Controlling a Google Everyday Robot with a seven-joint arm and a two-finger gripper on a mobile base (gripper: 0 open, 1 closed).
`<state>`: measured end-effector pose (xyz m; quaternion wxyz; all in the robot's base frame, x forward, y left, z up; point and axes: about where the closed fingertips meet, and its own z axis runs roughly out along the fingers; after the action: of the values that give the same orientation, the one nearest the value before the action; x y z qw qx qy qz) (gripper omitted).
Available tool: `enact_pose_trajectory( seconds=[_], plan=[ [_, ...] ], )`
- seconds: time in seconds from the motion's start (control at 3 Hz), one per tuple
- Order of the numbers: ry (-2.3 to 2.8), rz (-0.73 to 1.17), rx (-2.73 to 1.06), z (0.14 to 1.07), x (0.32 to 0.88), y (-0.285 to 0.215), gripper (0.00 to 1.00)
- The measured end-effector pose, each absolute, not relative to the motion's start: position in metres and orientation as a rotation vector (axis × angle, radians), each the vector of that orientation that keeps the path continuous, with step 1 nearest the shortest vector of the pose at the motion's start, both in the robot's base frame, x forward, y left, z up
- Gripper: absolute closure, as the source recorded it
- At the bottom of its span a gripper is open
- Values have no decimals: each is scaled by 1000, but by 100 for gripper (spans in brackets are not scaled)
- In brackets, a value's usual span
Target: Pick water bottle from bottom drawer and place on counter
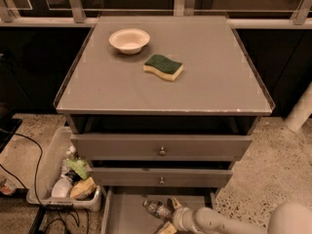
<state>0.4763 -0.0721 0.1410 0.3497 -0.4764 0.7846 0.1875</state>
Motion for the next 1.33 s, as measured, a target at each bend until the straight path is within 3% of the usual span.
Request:
enact_pose_trajectory(
  seconds=[0.33, 0.67, 1.33],
  plan=[
    [2032, 484, -1236, 140, 478, -71, 0],
    [2032, 484, -1236, 140, 478, -71, 18],
    [2032, 485, -1236, 140, 478, -71, 66]
  ],
)
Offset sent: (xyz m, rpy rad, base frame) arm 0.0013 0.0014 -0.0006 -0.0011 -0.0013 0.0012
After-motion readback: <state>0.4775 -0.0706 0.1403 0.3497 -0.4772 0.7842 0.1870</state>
